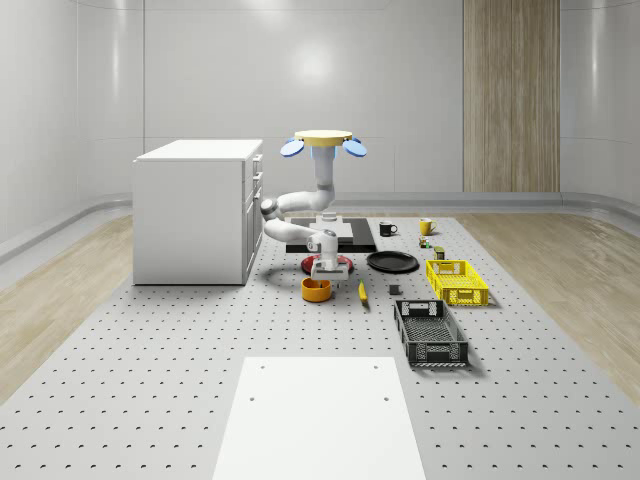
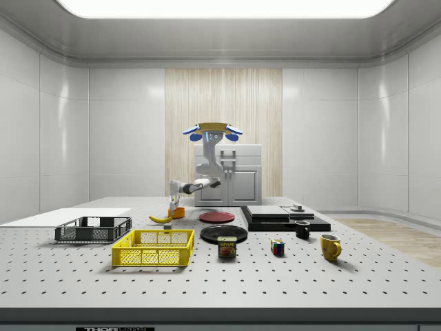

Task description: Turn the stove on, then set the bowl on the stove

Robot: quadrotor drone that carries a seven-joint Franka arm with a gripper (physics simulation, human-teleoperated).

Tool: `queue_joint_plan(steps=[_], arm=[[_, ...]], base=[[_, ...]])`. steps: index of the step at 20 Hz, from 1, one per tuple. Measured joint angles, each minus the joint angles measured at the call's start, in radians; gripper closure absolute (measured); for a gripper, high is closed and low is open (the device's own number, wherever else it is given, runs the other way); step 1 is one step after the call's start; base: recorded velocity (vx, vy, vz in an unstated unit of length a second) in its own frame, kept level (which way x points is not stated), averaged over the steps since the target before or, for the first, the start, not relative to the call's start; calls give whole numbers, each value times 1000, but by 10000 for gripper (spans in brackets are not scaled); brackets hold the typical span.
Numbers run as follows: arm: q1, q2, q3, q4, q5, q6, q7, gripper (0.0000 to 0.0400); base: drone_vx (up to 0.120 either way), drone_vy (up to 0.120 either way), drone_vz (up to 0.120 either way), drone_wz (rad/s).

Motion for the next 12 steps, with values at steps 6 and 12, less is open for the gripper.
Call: queue_joint_plan(steps=[6, 12], arm=[[5, 8, -11, 5, -12, -1, -6, 0], [9, 16, -18, 8, -21, -4, -11, 214]], base=[[0, 0, 0, 0], [0, 0, 0, 0]])
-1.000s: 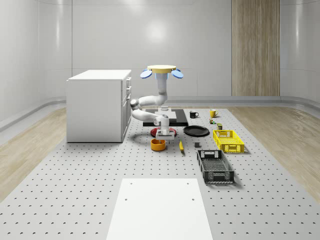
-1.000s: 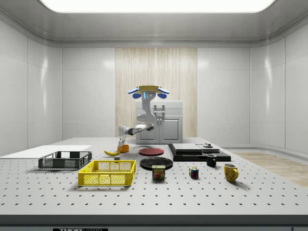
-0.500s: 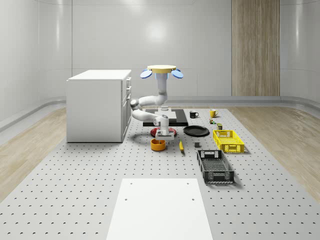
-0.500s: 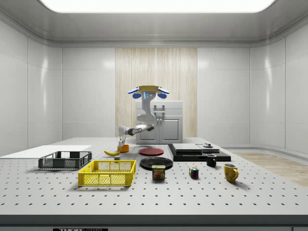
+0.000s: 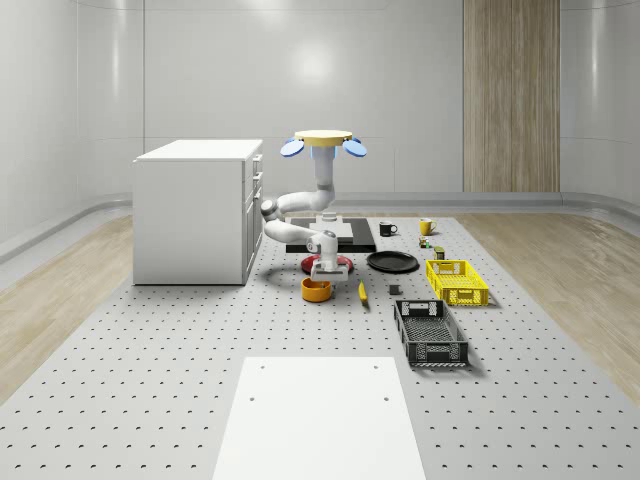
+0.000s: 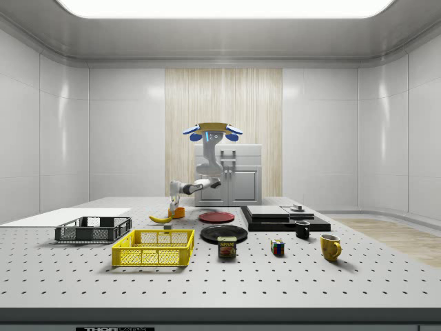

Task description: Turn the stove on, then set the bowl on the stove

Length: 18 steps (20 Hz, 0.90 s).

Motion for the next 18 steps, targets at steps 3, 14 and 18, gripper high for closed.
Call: queue_joint_plan(steps=[3, 14, 18], arm=[[3, 4, -2, 0, -3, -3, -2, 259], [22, 12, 34, -29, 27, -39, -6, 297], [30, 13, 67, -50, 57, -62, -5, 299]], base=[[0, 0, 0, 0], [0, 0, 18, 0], [-70, 70, 120, 0]])
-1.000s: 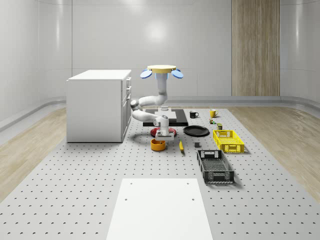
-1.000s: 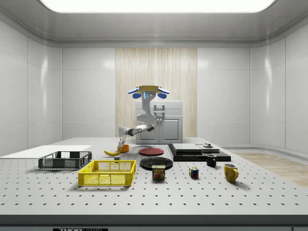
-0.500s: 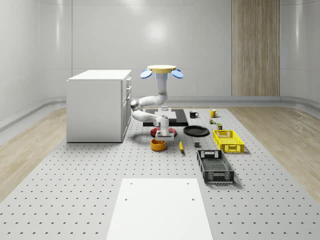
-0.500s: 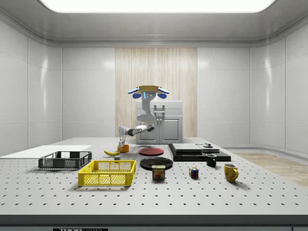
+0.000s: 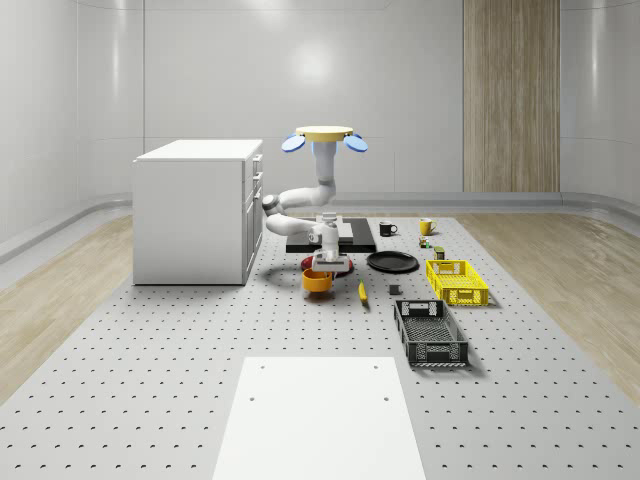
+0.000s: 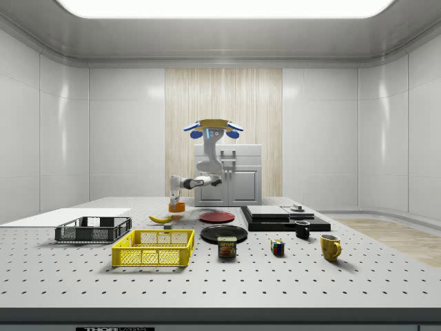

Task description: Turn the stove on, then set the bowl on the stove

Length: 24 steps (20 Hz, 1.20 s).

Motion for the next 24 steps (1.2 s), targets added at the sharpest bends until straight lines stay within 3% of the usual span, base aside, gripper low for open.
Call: queue_joint_plan(steps=[12, 22, 24], arm=[[6, 3, 27, -16, 25, -19, 1, 300], [7, 3, 29, -17, 27, -21, 1, 300], [7, 3, 29, -17, 27, -21, 1, 300]], base=[[-120, 120, 120, 0], [-120, 0, 0, 0], [-120, 120, 0, 0]])
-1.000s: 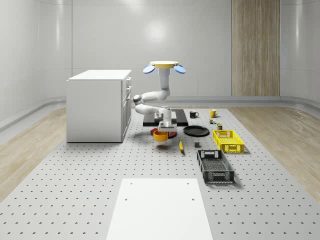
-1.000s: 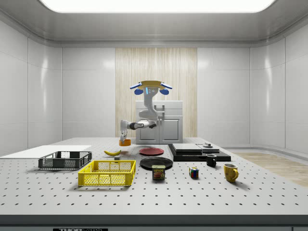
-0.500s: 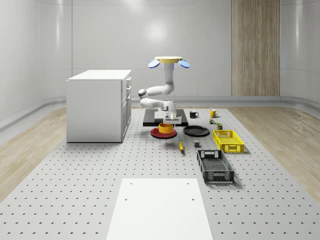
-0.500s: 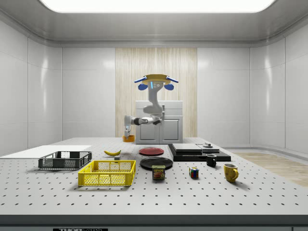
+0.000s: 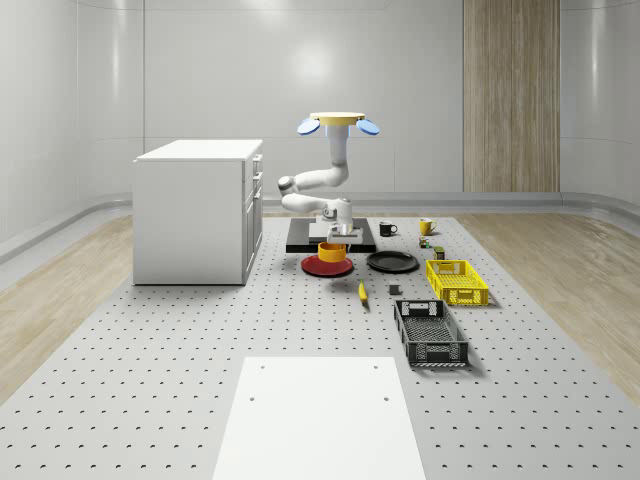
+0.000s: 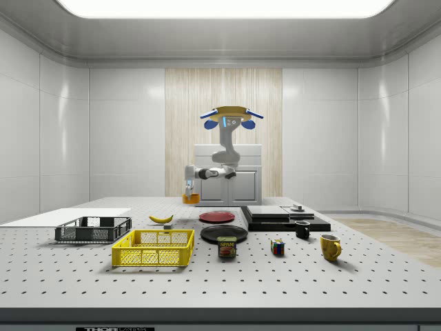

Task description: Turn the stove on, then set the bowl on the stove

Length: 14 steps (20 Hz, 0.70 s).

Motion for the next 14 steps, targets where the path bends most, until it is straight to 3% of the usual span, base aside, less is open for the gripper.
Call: queue_joint_plan(steps=[14], arm=[[0, 1, 0, 0, 0, -1, 0, 300]], base=[[-120, 0, 0, 0]])
